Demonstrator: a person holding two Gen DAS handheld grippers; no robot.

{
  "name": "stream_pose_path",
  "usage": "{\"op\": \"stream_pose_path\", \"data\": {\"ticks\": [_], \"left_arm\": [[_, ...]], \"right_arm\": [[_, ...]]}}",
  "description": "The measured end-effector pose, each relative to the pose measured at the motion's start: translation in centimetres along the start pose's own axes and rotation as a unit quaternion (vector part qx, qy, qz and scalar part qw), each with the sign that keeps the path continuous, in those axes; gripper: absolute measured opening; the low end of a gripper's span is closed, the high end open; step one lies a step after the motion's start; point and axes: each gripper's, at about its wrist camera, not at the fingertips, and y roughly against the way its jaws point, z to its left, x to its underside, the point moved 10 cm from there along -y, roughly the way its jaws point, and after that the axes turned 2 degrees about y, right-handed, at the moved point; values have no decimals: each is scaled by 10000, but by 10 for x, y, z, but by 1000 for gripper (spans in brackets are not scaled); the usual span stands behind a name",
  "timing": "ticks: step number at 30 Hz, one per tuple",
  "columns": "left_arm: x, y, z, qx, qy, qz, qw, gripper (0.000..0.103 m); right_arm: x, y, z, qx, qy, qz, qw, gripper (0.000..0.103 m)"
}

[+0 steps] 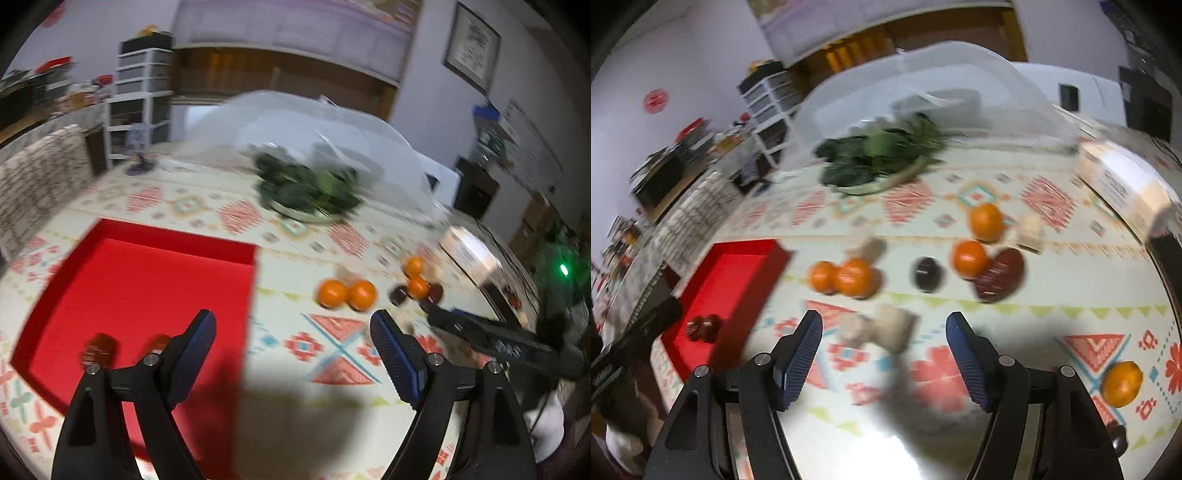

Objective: Organize fruits
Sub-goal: 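Grasp the white cylindrical chunk with the left tool while the right grasps the beige square chunk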

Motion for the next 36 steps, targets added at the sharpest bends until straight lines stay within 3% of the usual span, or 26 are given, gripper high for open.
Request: {"op": "stream_pose_path", "data": {"ticks": [3,10,13,15,17,22,29,32,33,36], "left_arm": [[11,-12,-20,129,-210,140,9996,85],[32,-32,-46,92,-821,392,9958,85],[38,-42,-48,87,-834,554,9949,85],[41,-47,-48,73,-827,635,9945,85],[43,-52,-50,82,-825,705,9941,85],[47,-68,-63,174,-913,851,9920,85],[43,-98,-83,330,-903,995,9904,83],[42,-112,-88,320,-905,1083,9895,69],[43,-116,-89,340,-890,1159,9887,55],[42,-120,-89,199,-944,1143,9887,30]], "right_arm": [[2,-11,-13,-71,-135,111,9998,66],[8,-46,-7,-112,36,362,9993,66],[9,-54,-3,-2,223,382,9990,63],[11,-56,2,41,384,423,9984,45],[11,-55,3,-43,419,446,9981,38],[12,-47,-9,-33,233,403,9989,32],[11,-33,-32,-54,-174,255,9995,31],[11,-28,-37,-92,-262,202,9994,31],[10,-27,-37,-97,-285,184,9994,31],[10,-23,-39,-138,-330,148,9993,31]]}}
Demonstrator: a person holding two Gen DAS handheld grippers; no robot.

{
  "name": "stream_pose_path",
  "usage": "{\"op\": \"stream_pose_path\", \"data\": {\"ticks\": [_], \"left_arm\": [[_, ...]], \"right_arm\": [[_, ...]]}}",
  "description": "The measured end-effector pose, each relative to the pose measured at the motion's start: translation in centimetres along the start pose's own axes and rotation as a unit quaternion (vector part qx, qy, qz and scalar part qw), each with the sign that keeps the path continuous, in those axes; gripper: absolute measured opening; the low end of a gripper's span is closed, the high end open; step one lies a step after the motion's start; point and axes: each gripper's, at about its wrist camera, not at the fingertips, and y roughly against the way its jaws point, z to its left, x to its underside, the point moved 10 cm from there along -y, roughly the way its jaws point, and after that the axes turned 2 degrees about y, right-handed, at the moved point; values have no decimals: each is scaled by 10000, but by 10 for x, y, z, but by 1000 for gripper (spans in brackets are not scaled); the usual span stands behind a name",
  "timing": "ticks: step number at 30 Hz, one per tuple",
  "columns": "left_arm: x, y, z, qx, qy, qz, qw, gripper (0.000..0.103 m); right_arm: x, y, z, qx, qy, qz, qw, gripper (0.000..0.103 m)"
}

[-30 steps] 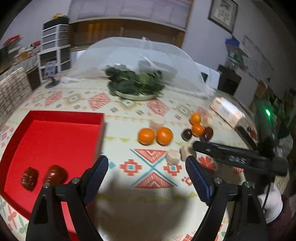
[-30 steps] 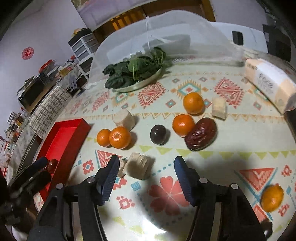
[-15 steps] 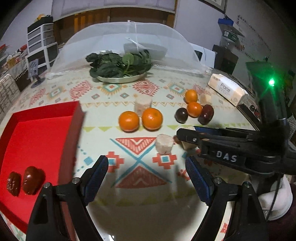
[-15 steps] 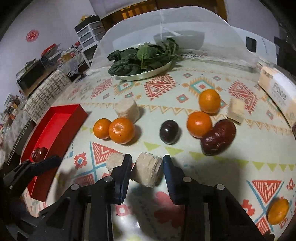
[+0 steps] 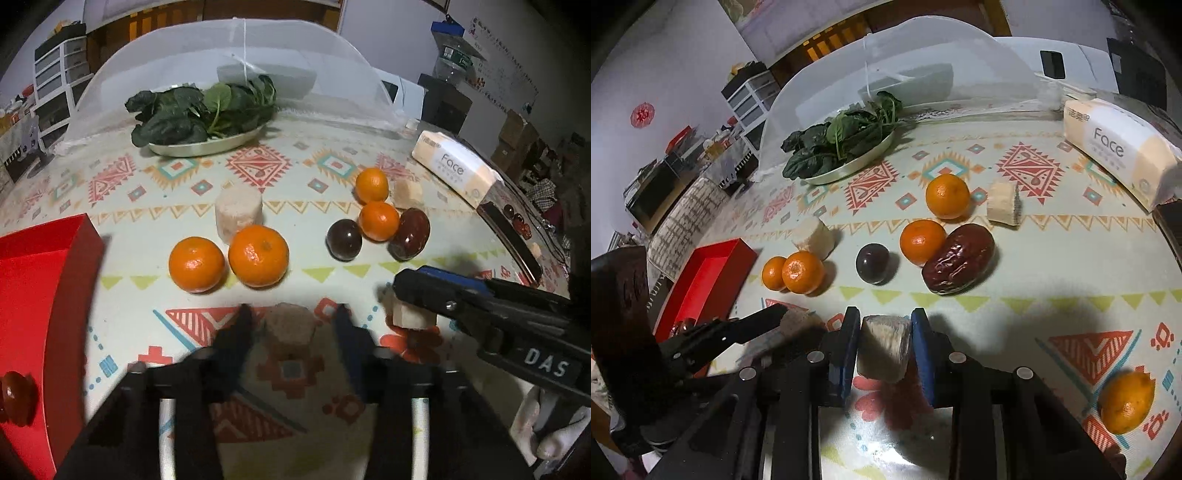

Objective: Organize fruits
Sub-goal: 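Grasp the white cylindrical chunk with the left tool while the right grasps the beige square chunk, then carry both chunks over the red tray and open both tools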

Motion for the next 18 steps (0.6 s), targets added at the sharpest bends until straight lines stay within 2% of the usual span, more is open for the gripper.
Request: {"op": "stream_pose_path", "data": {"ticks": [8,11,15,18], "left_arm": [[6,11,12,75,213,-29,9997,28],[8,20,19,137,355,-93,9992,28],[10,34,27,147,464,-240,9985,28],[12,47,35,133,541,-366,9978,28]], "right_arm": [[1,4,-9,-419,-440,9,9981,31],[1,6,-8,-334,-350,-16,9988,31],[3,2,-5,-65,-179,26,9998,47],[9,-4,-2,163,-1,93,9998,48]]}}
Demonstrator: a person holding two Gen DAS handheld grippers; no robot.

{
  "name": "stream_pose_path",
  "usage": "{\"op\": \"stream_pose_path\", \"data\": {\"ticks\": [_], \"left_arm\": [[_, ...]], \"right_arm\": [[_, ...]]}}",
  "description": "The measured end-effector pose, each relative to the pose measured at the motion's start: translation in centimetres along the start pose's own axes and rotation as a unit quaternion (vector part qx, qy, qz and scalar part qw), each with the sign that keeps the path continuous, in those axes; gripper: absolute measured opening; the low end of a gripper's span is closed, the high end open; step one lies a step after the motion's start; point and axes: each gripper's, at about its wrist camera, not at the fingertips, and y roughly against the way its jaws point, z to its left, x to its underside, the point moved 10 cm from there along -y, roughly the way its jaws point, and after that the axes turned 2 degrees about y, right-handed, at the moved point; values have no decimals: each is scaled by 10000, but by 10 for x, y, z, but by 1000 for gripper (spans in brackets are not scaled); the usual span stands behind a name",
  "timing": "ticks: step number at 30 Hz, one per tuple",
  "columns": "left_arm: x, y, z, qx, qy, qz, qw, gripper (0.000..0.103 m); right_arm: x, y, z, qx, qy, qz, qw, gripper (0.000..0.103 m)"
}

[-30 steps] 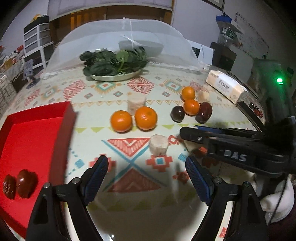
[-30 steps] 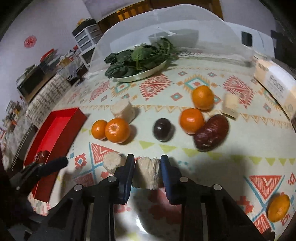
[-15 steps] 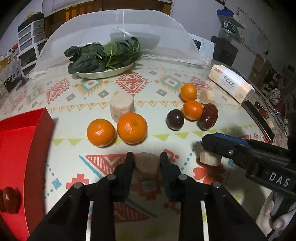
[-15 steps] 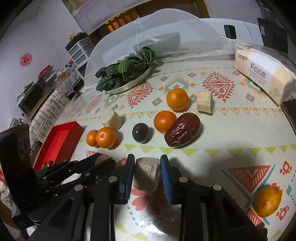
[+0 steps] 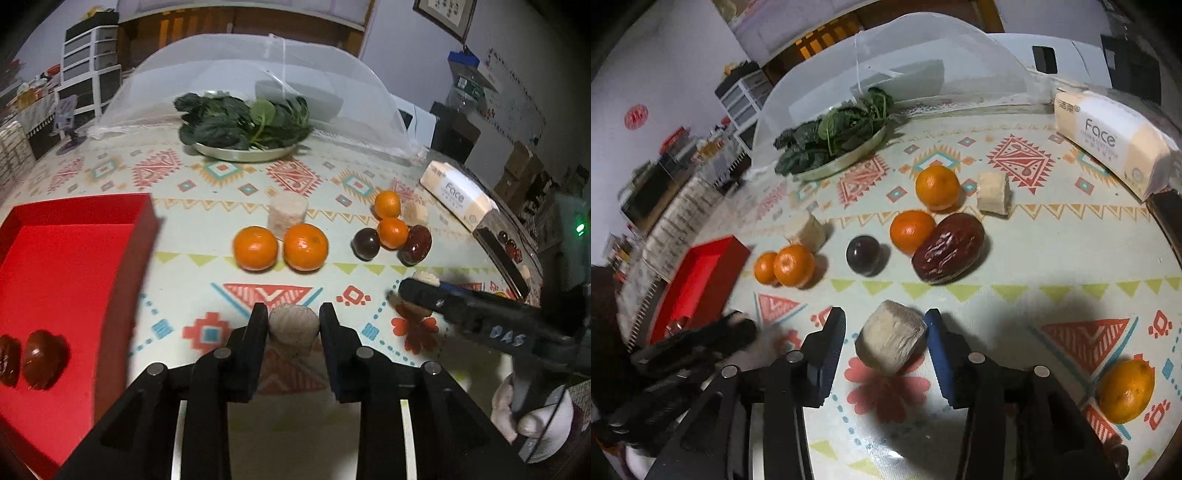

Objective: Organize fruits
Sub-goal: 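Carry both chunks over the red tray and open both tools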

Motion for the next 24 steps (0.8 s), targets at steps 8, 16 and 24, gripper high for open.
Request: {"op": "stream_pose_path", "data": {"ticks": [8,16,24], "left_arm": [[-1,40,39,-15,443,-367,9983,28],[-2,82,118,-281,1189,-737,9898,28],[9,111,202,-600,1966,-948,9740,28]], "right_arm": [[8,3,13,318,268,-16,9991,43],[2,15,82,-195,643,-115,9977,43],[18,-4,204,-892,1555,177,9836,43]]}}
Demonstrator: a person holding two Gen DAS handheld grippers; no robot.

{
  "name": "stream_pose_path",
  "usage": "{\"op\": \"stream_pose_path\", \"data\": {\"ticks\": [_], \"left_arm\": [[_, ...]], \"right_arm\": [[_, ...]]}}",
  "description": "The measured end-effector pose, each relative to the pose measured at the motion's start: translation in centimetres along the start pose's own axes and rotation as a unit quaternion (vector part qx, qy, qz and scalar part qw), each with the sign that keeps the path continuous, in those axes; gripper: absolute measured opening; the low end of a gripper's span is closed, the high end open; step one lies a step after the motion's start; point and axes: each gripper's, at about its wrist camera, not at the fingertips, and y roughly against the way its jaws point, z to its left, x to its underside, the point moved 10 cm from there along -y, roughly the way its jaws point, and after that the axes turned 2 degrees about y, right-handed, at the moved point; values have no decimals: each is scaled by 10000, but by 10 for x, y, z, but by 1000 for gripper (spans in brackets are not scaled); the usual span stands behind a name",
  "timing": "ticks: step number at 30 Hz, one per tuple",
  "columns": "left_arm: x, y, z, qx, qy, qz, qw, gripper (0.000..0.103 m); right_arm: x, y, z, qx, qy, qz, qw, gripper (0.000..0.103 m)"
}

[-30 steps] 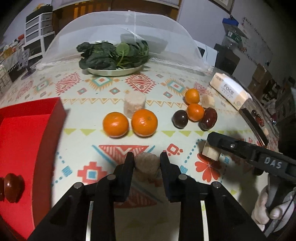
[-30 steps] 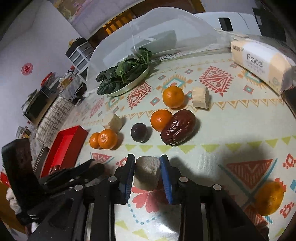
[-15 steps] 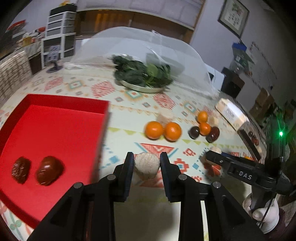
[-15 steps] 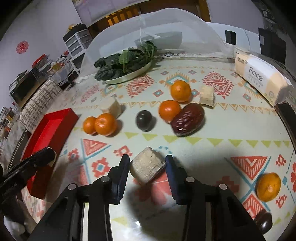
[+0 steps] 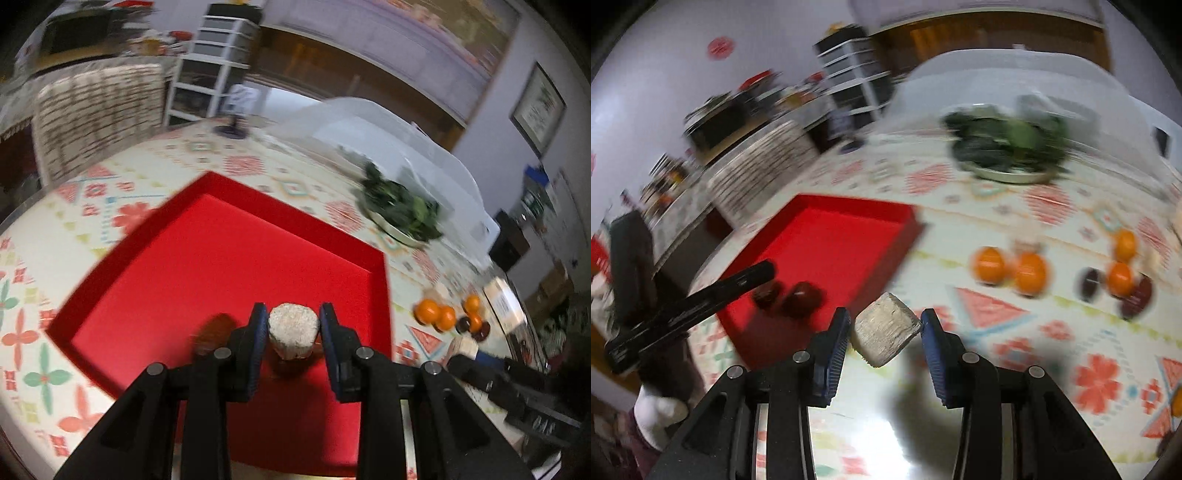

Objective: Organize fruits
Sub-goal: 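Carry both chunks over the red tray and open both tools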

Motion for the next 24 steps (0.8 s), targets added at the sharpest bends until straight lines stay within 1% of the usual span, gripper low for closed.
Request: {"op": "stream_pose_path", "data": {"ticks": [2,8,12,14,15,16,17,18,19,21,24], "left_arm": [[-5,4,16,-52,133,-62,9999,28],[-16,10,50,-164,445,-176,9987,28],[-18,10,64,-192,587,-163,9980,28],[-17,10,65,-169,628,-146,9978,31],[-17,10,65,-144,654,-142,9977,36],[-18,10,66,-132,694,-159,9974,44],[-18,11,67,-126,716,-177,9972,47],[-19,12,67,-119,742,-203,9970,51],[-21,13,68,-112,773,-224,9967,54],[-22,17,70,-99,832,-265,9961,58],[-25,22,71,-106,901,-337,9953,64]], "right_arm": [[-1,-13,21,-119,155,96,9998,43],[2,-43,64,-259,516,348,9977,43],[8,-58,81,-305,675,495,9960,43],[10,-63,85,-335,722,553,9953,44],[11,-64,87,-343,731,569,9951,44],[11,-66,88,-347,723,585,9951,44],[11,-67,88,-357,712,593,9951,44],[11,-66,89,-368,702,588,9951,47],[10,-65,89,-363,689,572,9953,49],[9,-63,89,-351,678,521,9957,58],[3,-53,84,-304,626,385,9968,58]]}}
